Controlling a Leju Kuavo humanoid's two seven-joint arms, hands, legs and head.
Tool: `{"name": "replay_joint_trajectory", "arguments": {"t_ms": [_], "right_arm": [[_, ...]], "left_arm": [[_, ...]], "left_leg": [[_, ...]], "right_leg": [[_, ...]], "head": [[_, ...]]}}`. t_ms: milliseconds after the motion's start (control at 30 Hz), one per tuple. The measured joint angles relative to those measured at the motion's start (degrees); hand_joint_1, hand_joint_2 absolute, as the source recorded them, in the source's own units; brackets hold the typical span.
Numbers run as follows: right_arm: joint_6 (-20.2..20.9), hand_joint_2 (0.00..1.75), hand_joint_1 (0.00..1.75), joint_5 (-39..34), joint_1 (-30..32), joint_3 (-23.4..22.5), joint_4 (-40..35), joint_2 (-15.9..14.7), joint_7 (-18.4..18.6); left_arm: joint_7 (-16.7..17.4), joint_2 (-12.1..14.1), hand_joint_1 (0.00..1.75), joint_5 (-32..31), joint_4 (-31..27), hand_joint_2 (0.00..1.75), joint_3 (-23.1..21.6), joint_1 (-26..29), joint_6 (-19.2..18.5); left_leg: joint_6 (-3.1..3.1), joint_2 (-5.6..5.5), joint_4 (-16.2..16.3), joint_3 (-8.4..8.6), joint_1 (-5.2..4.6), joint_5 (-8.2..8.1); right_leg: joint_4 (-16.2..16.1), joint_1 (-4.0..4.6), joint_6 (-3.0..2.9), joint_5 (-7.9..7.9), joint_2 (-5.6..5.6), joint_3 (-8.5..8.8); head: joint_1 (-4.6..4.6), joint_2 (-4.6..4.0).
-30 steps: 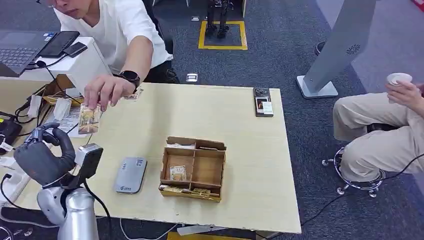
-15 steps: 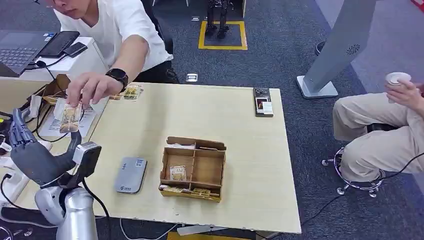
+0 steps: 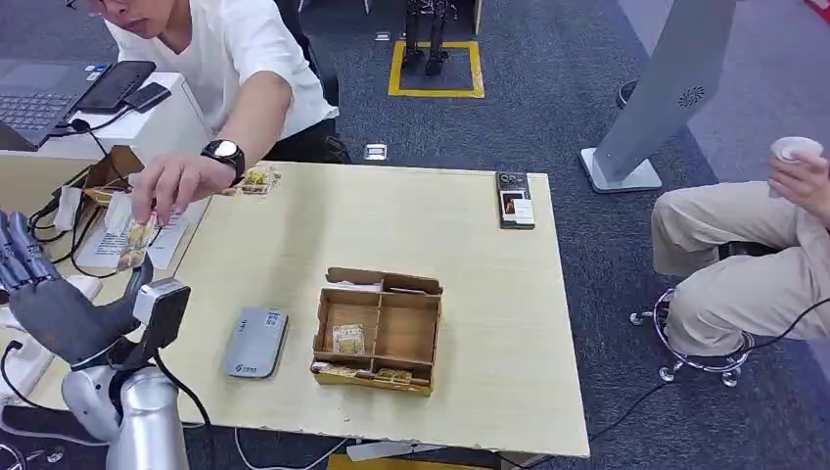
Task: Pass the card to the sensor for recognition and then transmit it.
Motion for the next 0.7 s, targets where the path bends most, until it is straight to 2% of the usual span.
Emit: {"name": "replay_joint_trajectory", "arguments": {"t_ms": [267,433,467,500,700], "right_arm": [[0.00,1.75,0.00,-0.13,-0.05,-0.17,0.00,-0.07,-0.22],[0.00,1.75,0.00,-0.15,-0.06,-0.22,0.00,-0.07,-0.24],[0.00,1.75,0.00,-0.15,-0.06,-0.24,0.00,-0.07,-0.24],[0.00,1.75,0.00,-0.15,-0.06,-0.24,0.00,-0.07,-0.24],[0.00,1.75,0.00,-0.13,-0.08,-0.24,0.00,-0.07,-0.68]], "left_arm": [[-3.03,0.00,0.00,4.17,-0.61,1.75,0.00,0.03,-0.02],[-3.45,0.00,0.00,4.72,-0.61,1.75,0.00,0.03,-0.02],[-3.54,0.00,0.16,4.78,-0.61,1.75,0.00,0.03,-0.02],[-3.60,0.00,1.75,4.96,-0.61,1.75,0.00,0.03,-0.02],[-5.07,0.00,1.75,6.88,-0.48,1.75,0.00,0.04,-0.07]], "left_leg": [[0.00,0.00,0.00,0.00,0.00,0.00],[0.00,0.00,0.00,0.00,0.00,0.00],[0.00,0.00,0.00,0.00,0.00,0.00],[0.00,0.00,0.00,0.00,0.00,0.00],[0.00,0.01,0.00,0.00,0.00,0.00]], "right_leg": [[0.00,0.00,0.00,0.00,0.00,0.00],[0.00,0.00,0.00,0.00,0.00,0.00],[0.00,0.00,0.00,0.00,0.00,0.00],[0.00,0.00,0.00,0.00,0.00,0.00],[0.00,0.00,0.00,0.00,0.01,0.00]], "head": [[0.02,0.00],[0.00,0.02],[0.00,0.00],[0.00,0.00],[0.00,0.02]]}}
